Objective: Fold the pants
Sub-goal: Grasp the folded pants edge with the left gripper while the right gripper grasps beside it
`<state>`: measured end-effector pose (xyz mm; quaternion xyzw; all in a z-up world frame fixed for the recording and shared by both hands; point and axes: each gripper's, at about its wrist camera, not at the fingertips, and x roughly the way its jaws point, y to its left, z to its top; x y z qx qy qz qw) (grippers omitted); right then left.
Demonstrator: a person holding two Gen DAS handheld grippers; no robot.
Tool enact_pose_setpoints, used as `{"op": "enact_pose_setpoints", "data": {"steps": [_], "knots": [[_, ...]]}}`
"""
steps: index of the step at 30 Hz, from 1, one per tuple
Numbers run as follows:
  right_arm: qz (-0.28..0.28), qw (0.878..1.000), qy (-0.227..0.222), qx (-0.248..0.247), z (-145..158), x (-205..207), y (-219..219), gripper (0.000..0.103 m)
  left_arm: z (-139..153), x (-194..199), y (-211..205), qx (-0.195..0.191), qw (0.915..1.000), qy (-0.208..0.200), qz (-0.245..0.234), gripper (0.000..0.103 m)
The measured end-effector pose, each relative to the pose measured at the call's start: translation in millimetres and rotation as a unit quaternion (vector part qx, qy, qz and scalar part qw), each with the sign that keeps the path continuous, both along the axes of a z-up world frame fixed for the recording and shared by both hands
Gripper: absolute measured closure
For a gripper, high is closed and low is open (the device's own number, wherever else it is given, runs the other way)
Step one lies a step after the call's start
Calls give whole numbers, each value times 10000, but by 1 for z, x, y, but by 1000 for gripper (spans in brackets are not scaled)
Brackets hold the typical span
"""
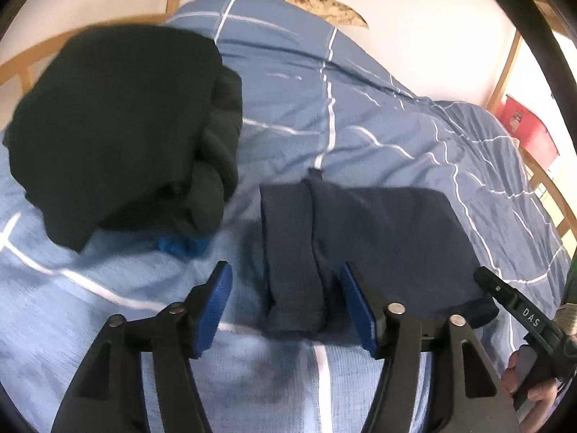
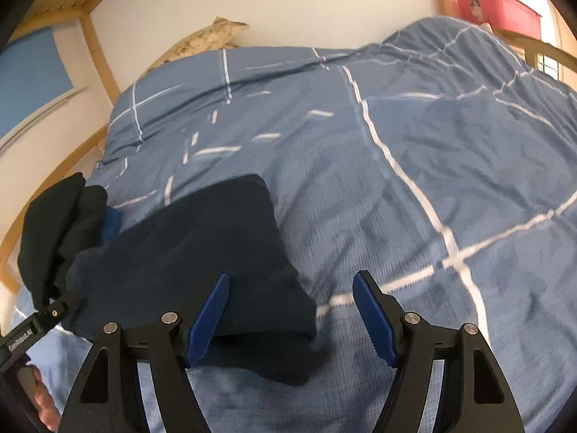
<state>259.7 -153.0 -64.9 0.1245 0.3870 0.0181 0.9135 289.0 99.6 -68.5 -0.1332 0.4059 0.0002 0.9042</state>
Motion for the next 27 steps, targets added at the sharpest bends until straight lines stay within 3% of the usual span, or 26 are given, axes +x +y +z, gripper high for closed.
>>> {"op": "enact_pose_setpoints", "data": {"steps": [10,15,21,23,25,27], "knots": [[26,9991,107,401,-20,-7,-4,32,-22,4,-3,-367,9992,161,-76,39],[115,9976,197,660,-31,-6,-3,32,-40,11,-3,-820,9959,317,-203,39],[207,9964,262,782,-38,-2,0,32,-49,19,-6,-1031,9939,364,-127,41],[224,9961,248,815,-38,-1,1,36,-48,18,-5,-1070,9935,358,-118,46],[295,9955,248,864,-37,-1,3,49,-46,17,-5,-1092,9934,349,-95,50],[323,9952,247,893,-35,-1,5,54,-42,15,-5,-1102,9933,333,-66,55]]}}
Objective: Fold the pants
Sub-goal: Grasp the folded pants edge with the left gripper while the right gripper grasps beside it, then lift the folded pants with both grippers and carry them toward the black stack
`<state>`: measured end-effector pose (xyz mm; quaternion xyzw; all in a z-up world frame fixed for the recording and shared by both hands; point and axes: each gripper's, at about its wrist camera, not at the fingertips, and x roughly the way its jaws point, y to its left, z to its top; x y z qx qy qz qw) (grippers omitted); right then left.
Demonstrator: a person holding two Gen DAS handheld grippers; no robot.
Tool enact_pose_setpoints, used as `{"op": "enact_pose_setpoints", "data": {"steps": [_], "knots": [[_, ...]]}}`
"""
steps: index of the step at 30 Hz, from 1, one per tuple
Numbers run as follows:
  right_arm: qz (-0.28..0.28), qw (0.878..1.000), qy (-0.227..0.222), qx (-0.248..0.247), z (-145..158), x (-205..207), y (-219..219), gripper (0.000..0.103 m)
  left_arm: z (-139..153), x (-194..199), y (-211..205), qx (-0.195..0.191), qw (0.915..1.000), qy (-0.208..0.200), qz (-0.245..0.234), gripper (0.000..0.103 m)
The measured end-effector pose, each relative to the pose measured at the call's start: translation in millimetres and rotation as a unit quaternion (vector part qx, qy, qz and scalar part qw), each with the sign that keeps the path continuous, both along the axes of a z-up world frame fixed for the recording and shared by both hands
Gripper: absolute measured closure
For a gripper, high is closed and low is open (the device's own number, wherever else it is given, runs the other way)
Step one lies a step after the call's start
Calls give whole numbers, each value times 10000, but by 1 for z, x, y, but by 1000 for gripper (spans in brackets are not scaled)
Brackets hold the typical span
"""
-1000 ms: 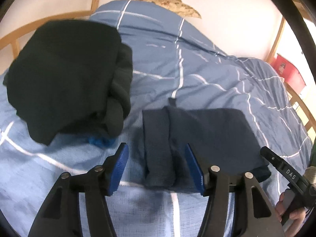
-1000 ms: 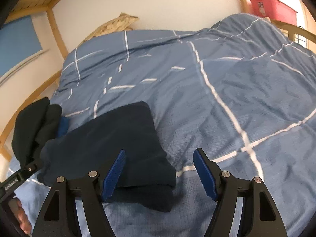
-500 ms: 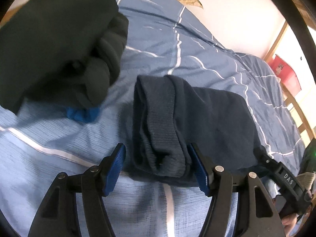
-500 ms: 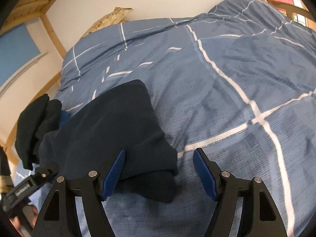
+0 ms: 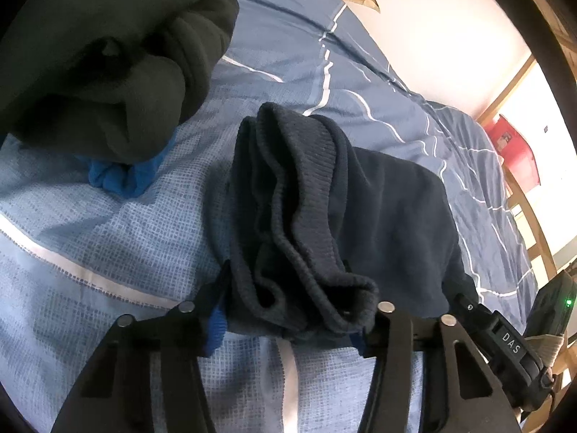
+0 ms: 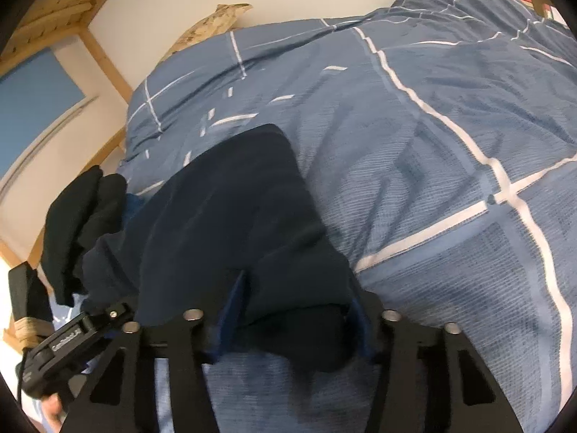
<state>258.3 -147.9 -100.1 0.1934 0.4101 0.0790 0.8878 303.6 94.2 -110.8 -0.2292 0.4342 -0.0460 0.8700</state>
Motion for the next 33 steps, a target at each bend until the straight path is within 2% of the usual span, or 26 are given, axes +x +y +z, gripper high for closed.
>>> {"op": "enact_pose_setpoints", "data": {"steps": [4,8,13,22,25,26,31,33], "knots": [[-131,9999,-9,-28,10,-5,2,66,15,-5,-2,156,9997,-163,-24,64],[-94,9993,-131,-334,26,-10,11,69,29,-7,0,112,9996,-265,-39,72],[32,9967,-378,-718,50,-18,23,72,50,-15,2,80,9989,-445,-119,74],[33,9937,-734,-842,89,-42,23,72,80,-39,-4,70,9971,-720,-251,74],[49,9939,-668,-872,92,-53,20,72,73,-47,-8,152,9974,-617,-330,74],[65,9939,-633,-905,90,-55,21,72,65,-50,-9,120,9982,-473,-342,74],[21,9963,-203,-831,62,-72,13,72,37,-67,-10,-16,9997,-63,-248,73],[-19,9965,-93,-832,52,-78,11,72,29,-73,-10,-10,9997,53,-217,69]]}}
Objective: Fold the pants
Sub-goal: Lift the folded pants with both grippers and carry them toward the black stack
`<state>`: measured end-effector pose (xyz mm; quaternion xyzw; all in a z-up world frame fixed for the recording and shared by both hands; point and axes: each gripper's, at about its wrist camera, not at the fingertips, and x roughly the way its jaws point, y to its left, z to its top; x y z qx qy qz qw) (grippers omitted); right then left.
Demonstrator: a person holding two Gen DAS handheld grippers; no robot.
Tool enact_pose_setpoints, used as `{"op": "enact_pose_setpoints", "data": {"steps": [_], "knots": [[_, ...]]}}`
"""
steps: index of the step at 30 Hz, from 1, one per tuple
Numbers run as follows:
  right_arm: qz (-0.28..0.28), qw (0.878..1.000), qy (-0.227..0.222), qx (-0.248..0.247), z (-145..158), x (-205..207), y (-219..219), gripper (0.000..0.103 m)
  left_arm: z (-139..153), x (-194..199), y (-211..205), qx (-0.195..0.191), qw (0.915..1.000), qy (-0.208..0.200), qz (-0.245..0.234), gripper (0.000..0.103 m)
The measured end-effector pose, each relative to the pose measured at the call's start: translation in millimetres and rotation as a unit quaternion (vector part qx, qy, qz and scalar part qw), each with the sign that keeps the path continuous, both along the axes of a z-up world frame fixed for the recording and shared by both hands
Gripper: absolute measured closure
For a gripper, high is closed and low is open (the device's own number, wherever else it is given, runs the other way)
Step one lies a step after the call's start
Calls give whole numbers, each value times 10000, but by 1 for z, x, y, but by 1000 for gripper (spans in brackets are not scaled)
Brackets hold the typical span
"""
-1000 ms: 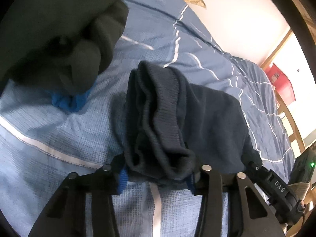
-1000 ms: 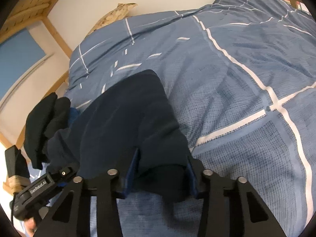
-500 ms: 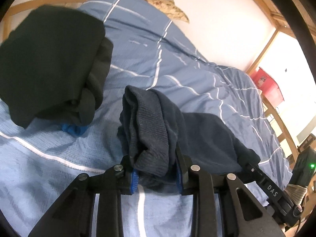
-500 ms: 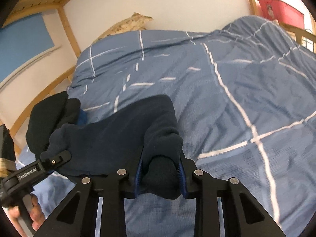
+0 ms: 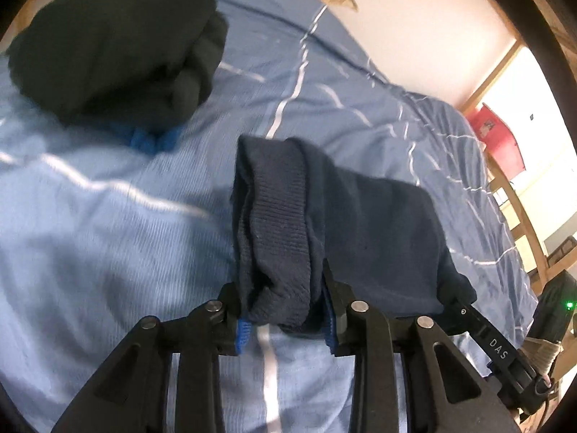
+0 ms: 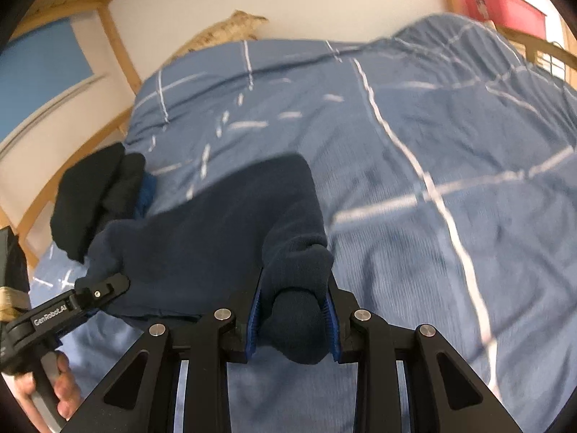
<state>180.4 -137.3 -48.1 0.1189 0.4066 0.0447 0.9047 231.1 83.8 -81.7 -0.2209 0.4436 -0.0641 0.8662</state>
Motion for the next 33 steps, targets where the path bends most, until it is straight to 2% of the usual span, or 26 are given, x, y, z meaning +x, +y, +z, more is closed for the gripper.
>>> {"op": "enact_pose_setpoints", "data": {"steps": [4,6,7,13,16,20,23,25,33], "knots": [[-82,9998,177,99,-17,-7,-7,69,-8,1,0,107,9999,112,10,57],[-116,9995,231,156,-19,-4,-9,60,-10,5,1,195,9997,115,34,47],[-142,9995,239,156,-17,-1,-11,56,-12,8,0,203,9997,134,4,46],[87,9995,277,104,-15,30,-9,52,-26,29,-1,-72,9994,324,-85,40],[152,9991,378,130,-22,41,-9,52,-31,34,-1,-223,9990,365,-110,43],[158,9975,608,321,-38,49,-11,50,-26,35,-4,-279,9988,327,-216,59],[172,9978,542,346,-38,46,-11,63,-17,31,-5,-260,9991,224,-237,65],[214,9989,373,191,-29,40,-8,72,-8,30,-3,-294,9992,130,-250,67],[319,9980,-469,-283,29,20,10,75,37,20,2,-79,9983,-432,-381,71]]}}
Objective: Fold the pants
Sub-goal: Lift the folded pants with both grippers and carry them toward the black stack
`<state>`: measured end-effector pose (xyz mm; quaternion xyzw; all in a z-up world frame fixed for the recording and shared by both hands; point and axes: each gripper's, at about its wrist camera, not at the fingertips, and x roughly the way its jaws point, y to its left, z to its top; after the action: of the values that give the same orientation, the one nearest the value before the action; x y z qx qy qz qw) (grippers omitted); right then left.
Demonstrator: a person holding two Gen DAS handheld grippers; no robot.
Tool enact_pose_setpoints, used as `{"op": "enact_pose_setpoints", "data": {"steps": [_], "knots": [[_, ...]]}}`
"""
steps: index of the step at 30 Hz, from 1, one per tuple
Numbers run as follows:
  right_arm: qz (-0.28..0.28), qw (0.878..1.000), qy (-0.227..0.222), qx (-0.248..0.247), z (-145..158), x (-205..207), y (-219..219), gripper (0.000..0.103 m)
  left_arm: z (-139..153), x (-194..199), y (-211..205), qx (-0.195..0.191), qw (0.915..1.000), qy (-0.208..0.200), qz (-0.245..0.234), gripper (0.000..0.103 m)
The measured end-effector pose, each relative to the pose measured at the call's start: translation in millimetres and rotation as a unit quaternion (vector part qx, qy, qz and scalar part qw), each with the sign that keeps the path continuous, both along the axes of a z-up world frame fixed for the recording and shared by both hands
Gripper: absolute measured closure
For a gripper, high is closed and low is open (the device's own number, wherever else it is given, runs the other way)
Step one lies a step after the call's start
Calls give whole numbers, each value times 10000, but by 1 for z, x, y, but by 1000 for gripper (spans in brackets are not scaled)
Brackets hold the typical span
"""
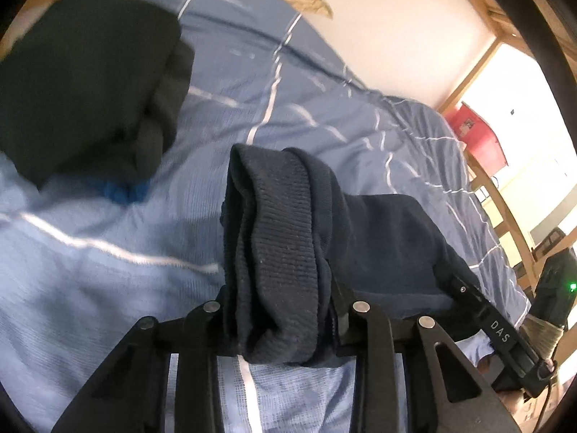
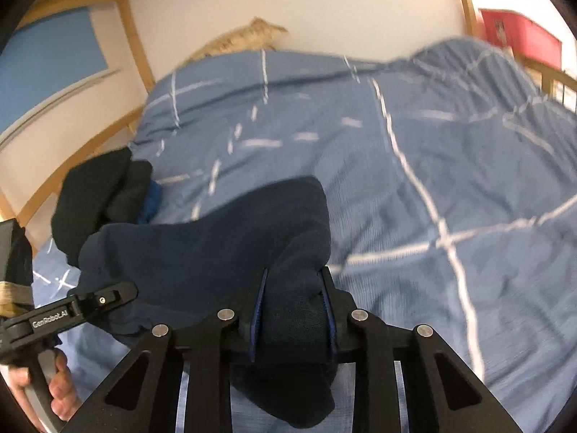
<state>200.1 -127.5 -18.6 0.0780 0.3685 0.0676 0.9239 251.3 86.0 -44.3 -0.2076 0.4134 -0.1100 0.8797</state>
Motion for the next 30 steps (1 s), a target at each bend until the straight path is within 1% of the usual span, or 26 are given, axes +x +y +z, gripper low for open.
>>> {"op": "enact_pose_setpoints", "data": {"steps": [4,10,16,22,26,30], "knots": [[93,9994,-321,-65,28,-7,8,75,32,-9,8,180,9992,-362,-54,71],[210,9974,-686,-18,57,-10,28,75,74,-16,32,454,9957,-801,-59,73],[410,9937,-1045,22,86,-5,64,75,107,-9,71,603,9926,-1050,-11,74],[668,9901,-1233,71,107,24,113,75,135,5,117,727,9887,-1284,265,74],[852,9879,-1296,76,119,45,145,76,152,15,148,744,9870,-1366,410,74],[1041,9842,-1433,21,138,65,177,76,171,28,176,747,9844,-1493,551,74]]}}
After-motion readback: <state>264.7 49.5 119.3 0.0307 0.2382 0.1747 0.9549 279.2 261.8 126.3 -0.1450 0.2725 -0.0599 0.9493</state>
